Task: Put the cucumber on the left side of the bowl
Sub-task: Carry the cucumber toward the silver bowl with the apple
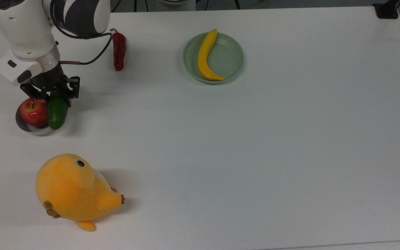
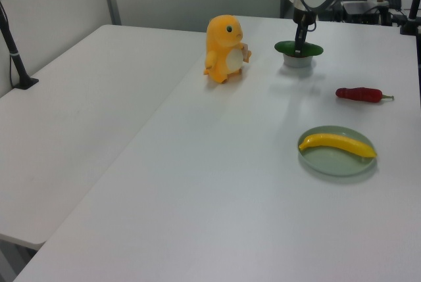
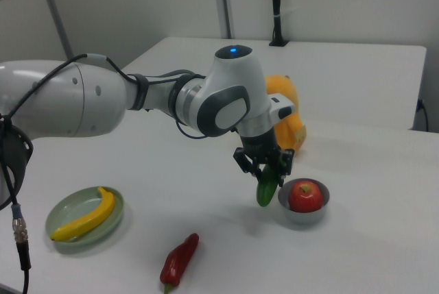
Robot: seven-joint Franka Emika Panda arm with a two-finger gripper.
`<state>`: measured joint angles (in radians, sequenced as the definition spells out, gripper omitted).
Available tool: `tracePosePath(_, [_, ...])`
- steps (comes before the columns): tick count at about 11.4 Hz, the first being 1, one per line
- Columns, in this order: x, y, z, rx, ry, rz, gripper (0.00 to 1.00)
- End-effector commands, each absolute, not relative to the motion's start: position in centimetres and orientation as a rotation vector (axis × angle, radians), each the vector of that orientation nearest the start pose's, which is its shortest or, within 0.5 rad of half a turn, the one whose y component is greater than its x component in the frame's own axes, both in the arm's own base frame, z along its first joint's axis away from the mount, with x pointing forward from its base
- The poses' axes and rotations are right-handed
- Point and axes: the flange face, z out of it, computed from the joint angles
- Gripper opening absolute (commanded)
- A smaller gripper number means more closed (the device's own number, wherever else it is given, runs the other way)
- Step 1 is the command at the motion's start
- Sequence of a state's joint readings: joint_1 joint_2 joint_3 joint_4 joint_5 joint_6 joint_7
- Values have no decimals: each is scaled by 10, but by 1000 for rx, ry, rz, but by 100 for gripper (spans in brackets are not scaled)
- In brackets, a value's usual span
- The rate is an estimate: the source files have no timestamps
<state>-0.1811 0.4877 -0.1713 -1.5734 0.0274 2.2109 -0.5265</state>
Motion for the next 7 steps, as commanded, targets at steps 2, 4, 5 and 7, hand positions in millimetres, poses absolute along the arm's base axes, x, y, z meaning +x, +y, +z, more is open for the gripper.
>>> tracePosePath(2, [663, -221, 379, -3217, -294, -190, 40])
tracePosePath(4, [663, -221, 379, -3216, -291, -188, 57])
tracePosePath(5, [663, -221, 379, -3217, -289, -188, 61])
tracePosePath(7, [663, -221, 378, -3216, -287, -186, 71])
